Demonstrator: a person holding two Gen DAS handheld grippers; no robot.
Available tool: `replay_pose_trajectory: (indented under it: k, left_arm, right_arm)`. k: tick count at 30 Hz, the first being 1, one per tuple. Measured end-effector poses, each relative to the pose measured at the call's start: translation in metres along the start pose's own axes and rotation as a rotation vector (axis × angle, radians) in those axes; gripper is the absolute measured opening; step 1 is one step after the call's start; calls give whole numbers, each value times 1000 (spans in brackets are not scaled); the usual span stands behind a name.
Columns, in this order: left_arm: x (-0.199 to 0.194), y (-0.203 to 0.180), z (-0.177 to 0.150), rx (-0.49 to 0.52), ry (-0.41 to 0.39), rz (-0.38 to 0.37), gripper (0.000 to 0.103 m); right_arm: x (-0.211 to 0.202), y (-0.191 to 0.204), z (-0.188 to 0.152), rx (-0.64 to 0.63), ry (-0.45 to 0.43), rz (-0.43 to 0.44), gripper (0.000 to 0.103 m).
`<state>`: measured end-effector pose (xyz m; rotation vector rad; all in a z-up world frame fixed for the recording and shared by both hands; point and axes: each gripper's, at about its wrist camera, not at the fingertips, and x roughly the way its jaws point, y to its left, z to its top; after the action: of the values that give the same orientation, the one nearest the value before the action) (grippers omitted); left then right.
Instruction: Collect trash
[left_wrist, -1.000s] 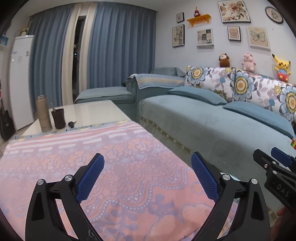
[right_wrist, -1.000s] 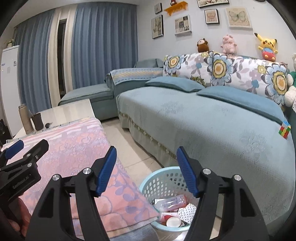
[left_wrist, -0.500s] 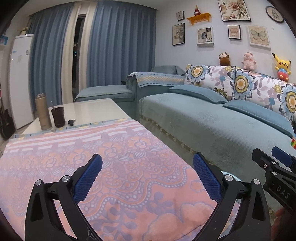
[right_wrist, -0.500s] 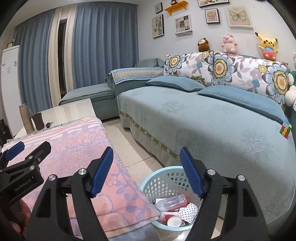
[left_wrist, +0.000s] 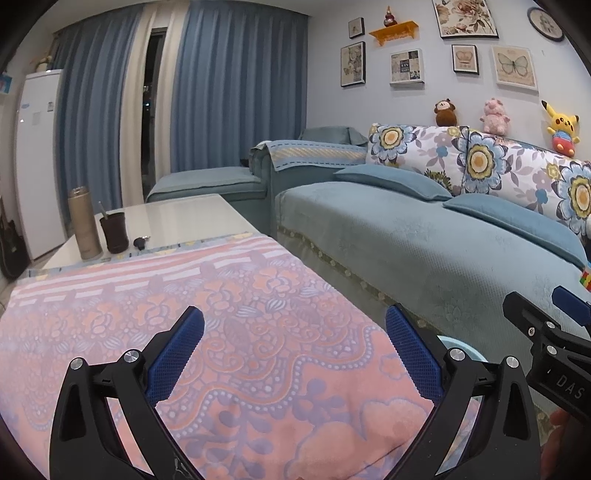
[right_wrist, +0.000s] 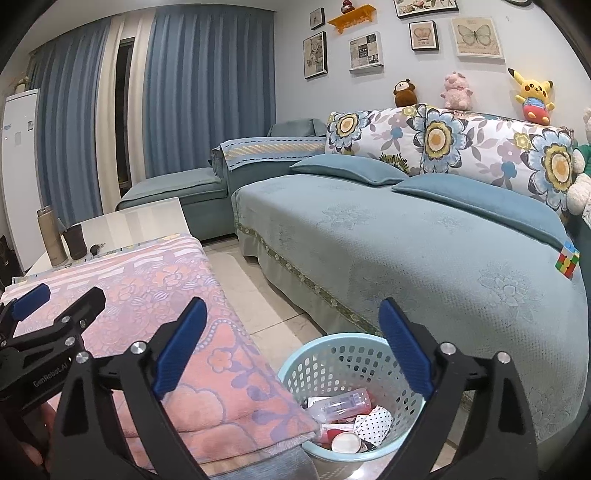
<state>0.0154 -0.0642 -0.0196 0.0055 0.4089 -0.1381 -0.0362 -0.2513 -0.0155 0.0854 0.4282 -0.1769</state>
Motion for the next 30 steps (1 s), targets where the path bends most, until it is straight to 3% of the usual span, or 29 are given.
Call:
replay_pose_trajectory:
  k: [30]
  left_arm:
    - [-1,3,4,7,-10,-10,95]
  right_arm:
    - [4,1,-2,-9,15,16,92]
